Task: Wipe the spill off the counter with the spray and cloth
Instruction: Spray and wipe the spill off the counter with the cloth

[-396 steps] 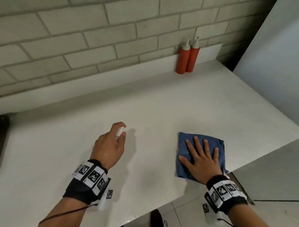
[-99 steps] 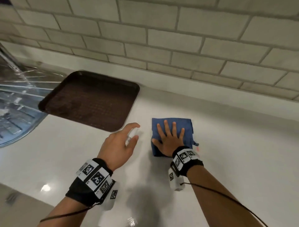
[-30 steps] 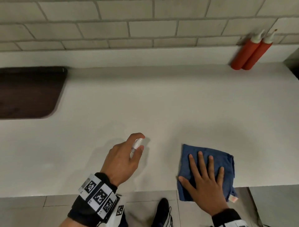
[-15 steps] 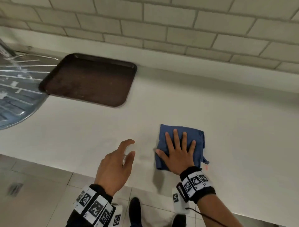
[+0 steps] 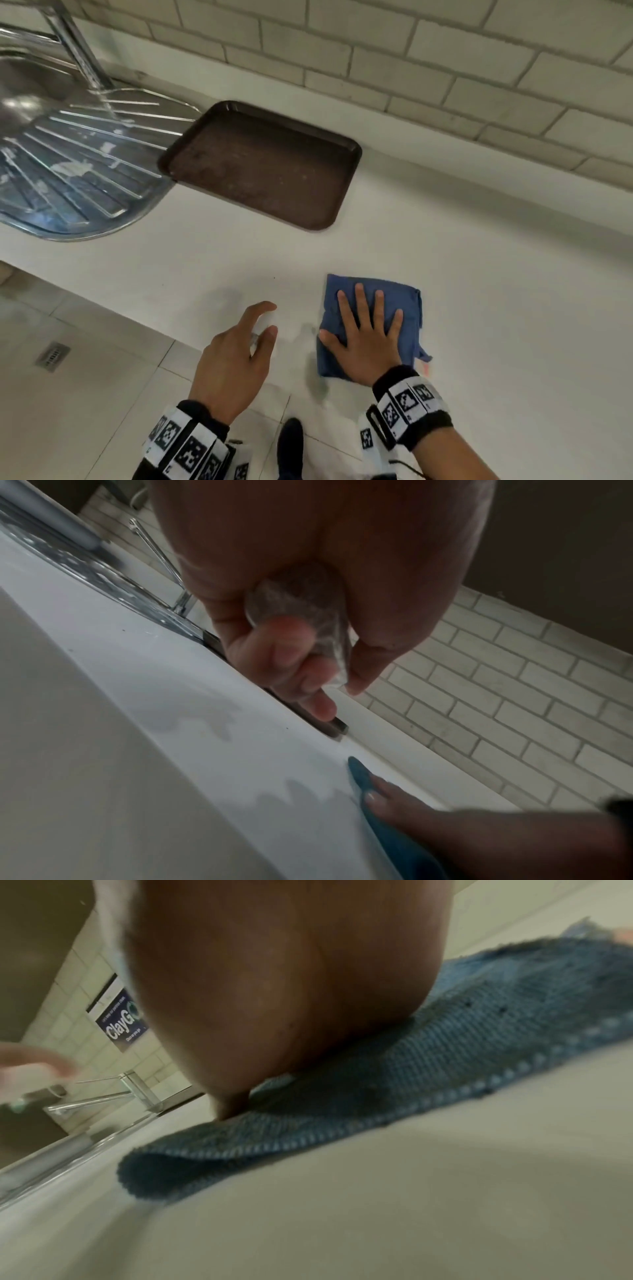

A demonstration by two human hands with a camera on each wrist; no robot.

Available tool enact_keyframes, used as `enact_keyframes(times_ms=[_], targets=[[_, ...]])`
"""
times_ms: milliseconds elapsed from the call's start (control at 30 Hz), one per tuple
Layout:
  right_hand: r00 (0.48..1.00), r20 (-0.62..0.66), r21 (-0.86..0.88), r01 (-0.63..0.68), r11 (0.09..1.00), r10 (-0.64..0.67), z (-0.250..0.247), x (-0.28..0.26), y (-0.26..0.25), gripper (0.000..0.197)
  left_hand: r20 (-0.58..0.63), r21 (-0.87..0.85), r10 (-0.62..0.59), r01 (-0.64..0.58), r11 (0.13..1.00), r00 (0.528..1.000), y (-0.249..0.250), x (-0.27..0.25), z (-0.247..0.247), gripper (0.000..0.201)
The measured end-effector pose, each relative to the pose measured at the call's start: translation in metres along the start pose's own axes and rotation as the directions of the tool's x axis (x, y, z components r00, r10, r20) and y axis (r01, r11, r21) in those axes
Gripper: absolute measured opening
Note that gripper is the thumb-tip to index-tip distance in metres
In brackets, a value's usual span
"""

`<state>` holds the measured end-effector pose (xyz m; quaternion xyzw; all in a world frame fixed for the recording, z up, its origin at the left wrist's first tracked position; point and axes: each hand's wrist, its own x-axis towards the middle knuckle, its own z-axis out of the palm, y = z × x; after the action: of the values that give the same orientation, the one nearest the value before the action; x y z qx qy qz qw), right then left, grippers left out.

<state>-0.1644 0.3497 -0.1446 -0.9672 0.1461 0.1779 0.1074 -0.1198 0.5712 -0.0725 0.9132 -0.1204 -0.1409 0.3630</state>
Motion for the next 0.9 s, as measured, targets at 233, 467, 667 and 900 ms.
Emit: enact_keyframes(times_ms=[233, 467, 667, 900], targets=[[0.979, 0.061, -0.054, 0.200, 0.978, -0.196, -0.006, 0.046, -0.087, 0.077, -0.050, -0.028, -0.050, 0.048, 0.998, 0.998, -0.022, -0.007, -0.022, 0.033], [0.928, 0.057, -0.128, 0.373, 0.919, -0.369, 0.006, 0.012, -0.062, 0.074, -0.100, -0.007, -0.084, 0.084, 0.996, 0.991, -0.036, -0.015, -0.037, 0.032], [0.993, 0.064, -0.032, 0.104, 0.994, -0.102, -0.026, 0.060, -0.033, 0.078, -0.074, 0.001, -0.072, 0.072, 0.997, 0.995, -0.027, -0.006, -0.033, 0.033], [0.911, -0.028, -0.104, 0.407, 0.908, -0.411, 0.030, -0.053, -0.042, 0.072, 0.028, 0.002, 0.043, -0.043, 0.999, 0.999, 0.016, 0.013, 0.000, 0.034]])
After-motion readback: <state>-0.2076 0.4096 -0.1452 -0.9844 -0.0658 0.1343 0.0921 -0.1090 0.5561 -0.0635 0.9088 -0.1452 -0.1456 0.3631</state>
